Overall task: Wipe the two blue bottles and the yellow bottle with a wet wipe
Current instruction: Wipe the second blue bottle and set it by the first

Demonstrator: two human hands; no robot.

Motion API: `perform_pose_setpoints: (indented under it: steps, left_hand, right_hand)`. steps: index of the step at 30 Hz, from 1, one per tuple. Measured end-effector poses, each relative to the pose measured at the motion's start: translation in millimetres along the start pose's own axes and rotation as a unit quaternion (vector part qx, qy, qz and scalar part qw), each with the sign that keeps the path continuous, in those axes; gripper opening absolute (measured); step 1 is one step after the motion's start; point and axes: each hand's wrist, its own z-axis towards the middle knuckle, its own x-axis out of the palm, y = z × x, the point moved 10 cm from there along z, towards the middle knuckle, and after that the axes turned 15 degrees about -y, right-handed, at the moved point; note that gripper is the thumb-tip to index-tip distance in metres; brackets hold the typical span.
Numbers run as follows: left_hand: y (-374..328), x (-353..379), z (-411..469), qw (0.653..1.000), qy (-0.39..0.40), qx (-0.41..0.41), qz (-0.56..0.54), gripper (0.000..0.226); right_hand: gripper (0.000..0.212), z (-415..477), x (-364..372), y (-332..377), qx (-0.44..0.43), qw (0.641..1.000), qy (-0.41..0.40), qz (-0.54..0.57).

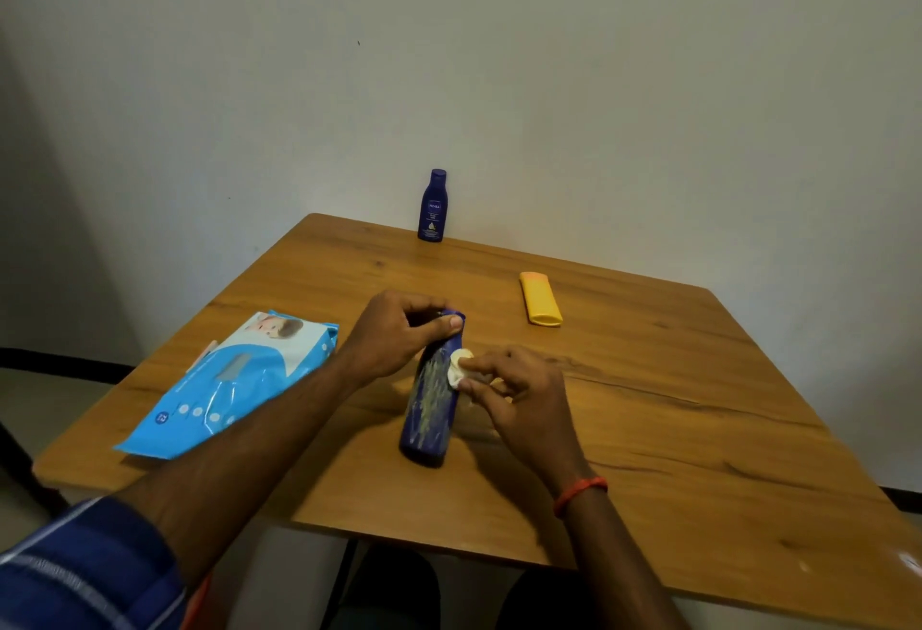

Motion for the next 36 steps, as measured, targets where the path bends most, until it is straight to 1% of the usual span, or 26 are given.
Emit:
perform_pose_setpoints:
  steps: [3, 7, 9, 12, 17, 19, 21, 23, 28, 31, 34, 36]
  left_hand:
    - [1.5, -1.4, 2.9, 0.997, -0.016, -0.040, -0.061, 0.016]
    - [-7.9, -5.0, 6.2, 0.990, -0.051, -0.058, -0.114, 0.017]
    - [-9.4, -6.2, 6.9, 0.988, -0.067, -0.065, -0.120, 0.020]
    - [-4.6, -10.0, 6.4, 0.984, -0.087, -0.080, -0.130, 0.019]
    - [1.2, -9.7, 2.7, 0.984, -0.094, -0.084, -0.127, 0.022]
    - [0.2, -7.4, 1.8, 0.987, -0.088, -0.074, -0.112, 0.023]
    - [-3.0, -4.3, 1.2, 0.990, -0.075, -0.062, -0.103, 0.022]
    - [-8.2, -0.2, 0.6, 0.992, -0.058, -0.050, -0.098, 0.020]
    - [-26.1, 10.3, -3.1, 0.992, -0.015, -0.023, -0.120, 0.020]
    - [-35.4, 11.3, -4.2, 0.992, -0.011, -0.002, -0.130, 0.020]
    - [-40.9, 6.5, -2.6, 0.990, -0.036, 0.008, -0.133, 0.024]
    - [-41.5, 3.6, -0.6, 0.991, -0.043, 0.015, -0.123, 0.025]
  right_hand:
    - [0.021, 13.8, -7.6, 3.8, 0.014, 1.000, -0.023, -0.002]
    - [0.023, 25.7, -10.1, 17.1, 0.008, 1.000, -0.010, -0.010]
    - [0.023, 19.5, -11.3, 25.6, -0.006, 1.000, 0.015, -0.009]
    - [0.023, -6.0, -10.1, 30.3, -0.028, 0.996, 0.077, -0.015]
    - [0.025, -40.7, -9.4, 15.1, 0.019, 0.989, 0.149, 0.002]
    - [0.024, -42.4, -11.1, 10.6, 0.031, 0.987, 0.158, -0.002]
    - [0.022, -37.0, -16.9, 7.1, 0.045, 0.990, 0.137, 0.004]
    - [0.020, -26.8, -24.8, 4.3, 0.059, 0.993, 0.097, 0.017]
    - [0.020, 6.4, -34.2, 8.9, 0.022, 0.999, 0.026, -0.013]
    - [0.024, 24.8, -37.0, 15.0, 0.013, 1.000, -0.012, -0.011]
    - [0.024, 31.4, -37.9, 29.3, -0.014, 0.999, -0.027, -0.014]
    - [0.024, 23.0, -33.6, 40.2, -0.064, 0.997, 0.001, -0.041]
